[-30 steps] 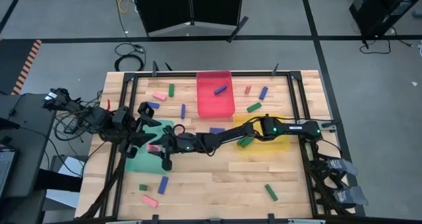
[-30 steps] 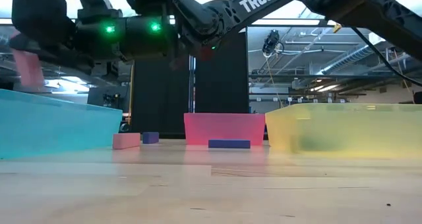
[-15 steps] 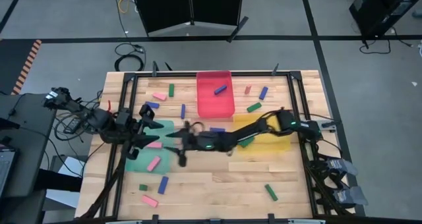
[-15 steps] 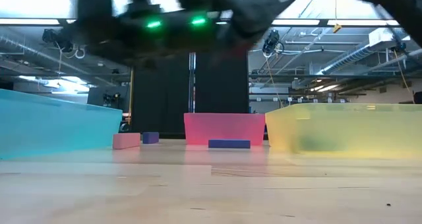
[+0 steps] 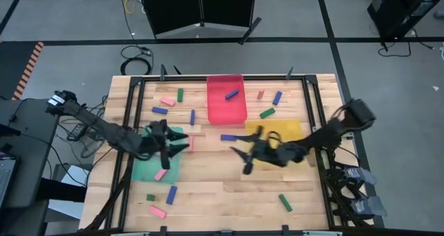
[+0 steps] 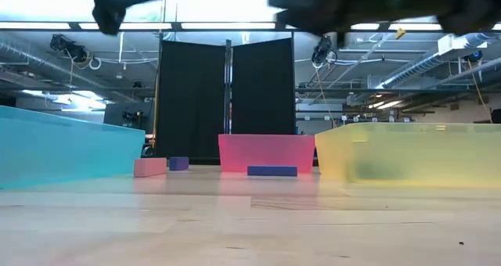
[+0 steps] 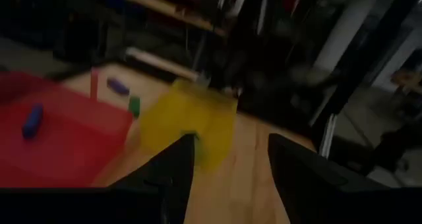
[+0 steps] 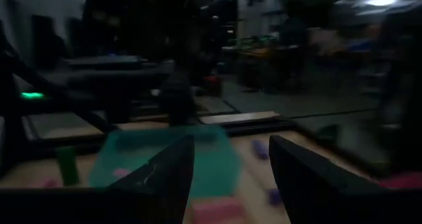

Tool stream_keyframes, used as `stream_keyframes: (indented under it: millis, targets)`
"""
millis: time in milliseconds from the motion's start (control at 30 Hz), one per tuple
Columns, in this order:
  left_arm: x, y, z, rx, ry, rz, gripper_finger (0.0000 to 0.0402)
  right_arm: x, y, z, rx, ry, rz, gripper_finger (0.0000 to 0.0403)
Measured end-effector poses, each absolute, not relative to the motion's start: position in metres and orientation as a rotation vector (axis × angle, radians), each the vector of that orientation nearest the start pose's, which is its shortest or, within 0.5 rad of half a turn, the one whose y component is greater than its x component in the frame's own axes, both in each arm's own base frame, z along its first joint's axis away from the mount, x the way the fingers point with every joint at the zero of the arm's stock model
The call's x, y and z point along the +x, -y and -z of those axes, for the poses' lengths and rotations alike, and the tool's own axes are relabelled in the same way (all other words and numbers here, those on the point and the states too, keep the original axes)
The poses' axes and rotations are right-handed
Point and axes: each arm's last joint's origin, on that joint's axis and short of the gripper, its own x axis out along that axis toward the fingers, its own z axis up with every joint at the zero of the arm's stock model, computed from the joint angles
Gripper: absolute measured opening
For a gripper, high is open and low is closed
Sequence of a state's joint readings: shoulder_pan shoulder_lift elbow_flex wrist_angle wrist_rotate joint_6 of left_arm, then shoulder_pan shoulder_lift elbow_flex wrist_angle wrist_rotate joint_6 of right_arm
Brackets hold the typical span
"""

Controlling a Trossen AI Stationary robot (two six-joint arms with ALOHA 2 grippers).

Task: Sort blocks
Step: Put the blue block into the red bin

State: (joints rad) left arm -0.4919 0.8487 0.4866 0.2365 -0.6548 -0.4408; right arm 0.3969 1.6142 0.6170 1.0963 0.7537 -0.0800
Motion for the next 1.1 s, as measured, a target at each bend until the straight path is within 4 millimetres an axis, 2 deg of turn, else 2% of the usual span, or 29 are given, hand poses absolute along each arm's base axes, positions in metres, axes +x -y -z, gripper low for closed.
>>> stream_keyframes:
  millis: [100, 200, 300, 367, 533, 667, 800, 1100]
  targets:
    - [0.187, 0.08, -0.249, -0.379, -0.148, -0.202, 0.0196, 0.256, -0.103, -0.215, -0.041, 0.086, 0.452, 0.0208]
    - [0.202, 0.088, -0.245, -0.378, -0.212, -0.224, 0.0193, 0.232, -0.106, -0.22, -0.044, 0.088, 0.492, 0.0208]
    - [0.219, 0.097, -0.245, -0.346, -0.25, -0.236, 0.0192, 0.218, -0.109, -0.226, -0.023, 0.109, 0.467, 0.0208]
    - [0.233, 0.102, -0.247, -0.304, -0.248, -0.237, 0.0192, 0.216, -0.111, -0.228, -0.009, 0.117, 0.447, 0.0207]
    - [0.265, 0.111, -0.262, -0.184, -0.227, -0.234, 0.0192, 0.226, -0.118, -0.227, 0.009, 0.129, 0.358, 0.0206]
    - [0.284, 0.115, -0.269, -0.162, -0.251, -0.191, 0.0192, 0.236, -0.124, -0.222, -0.011, 0.108, 0.354, 0.0206]
    - [0.295, 0.115, -0.266, -0.162, -0.265, -0.18, 0.0192, 0.245, -0.131, -0.219, -0.012, 0.099, 0.345, 0.0204]
    - [0.307, 0.113, -0.263, -0.163, -0.199, -0.185, 0.0192, 0.286, -0.147, -0.223, -0.019, 0.116, 0.306, 0.0204]
